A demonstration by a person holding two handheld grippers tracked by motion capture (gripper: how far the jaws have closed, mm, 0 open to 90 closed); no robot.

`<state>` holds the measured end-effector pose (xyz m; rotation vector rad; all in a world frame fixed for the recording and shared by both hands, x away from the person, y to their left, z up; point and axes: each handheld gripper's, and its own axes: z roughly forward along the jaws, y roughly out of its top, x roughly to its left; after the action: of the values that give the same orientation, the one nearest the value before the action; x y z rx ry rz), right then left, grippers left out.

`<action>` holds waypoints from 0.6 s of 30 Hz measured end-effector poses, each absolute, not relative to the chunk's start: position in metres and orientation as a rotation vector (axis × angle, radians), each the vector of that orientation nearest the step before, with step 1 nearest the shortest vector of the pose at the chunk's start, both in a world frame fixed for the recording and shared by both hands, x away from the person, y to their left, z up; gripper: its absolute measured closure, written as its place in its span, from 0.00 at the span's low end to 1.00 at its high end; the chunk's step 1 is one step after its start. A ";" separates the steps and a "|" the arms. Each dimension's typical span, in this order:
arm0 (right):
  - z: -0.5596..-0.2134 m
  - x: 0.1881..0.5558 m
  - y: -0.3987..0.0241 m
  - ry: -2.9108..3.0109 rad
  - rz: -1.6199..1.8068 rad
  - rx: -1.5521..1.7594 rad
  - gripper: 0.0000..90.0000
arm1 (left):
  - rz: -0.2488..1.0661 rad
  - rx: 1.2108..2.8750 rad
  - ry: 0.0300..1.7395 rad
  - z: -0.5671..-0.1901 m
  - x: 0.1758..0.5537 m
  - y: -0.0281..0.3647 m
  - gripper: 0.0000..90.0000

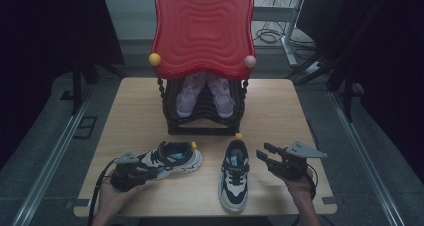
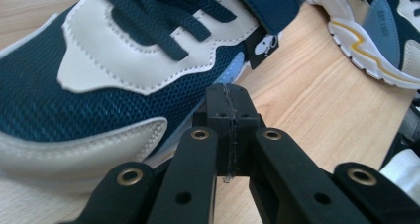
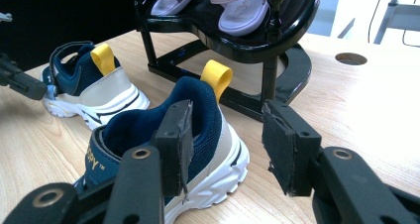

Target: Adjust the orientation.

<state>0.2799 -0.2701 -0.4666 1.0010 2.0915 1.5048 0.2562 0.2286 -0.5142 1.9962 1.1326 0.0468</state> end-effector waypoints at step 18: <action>-0.468 0.281 -0.269 2.096 1.504 1.015 0.61 | 0.097 1.955 1.220 -0.517 0.275 0.248 0.99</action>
<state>0.2811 -0.2686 -0.4681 1.0150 2.0958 1.5044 0.2746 0.2484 -0.5167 1.9553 1.2202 0.0968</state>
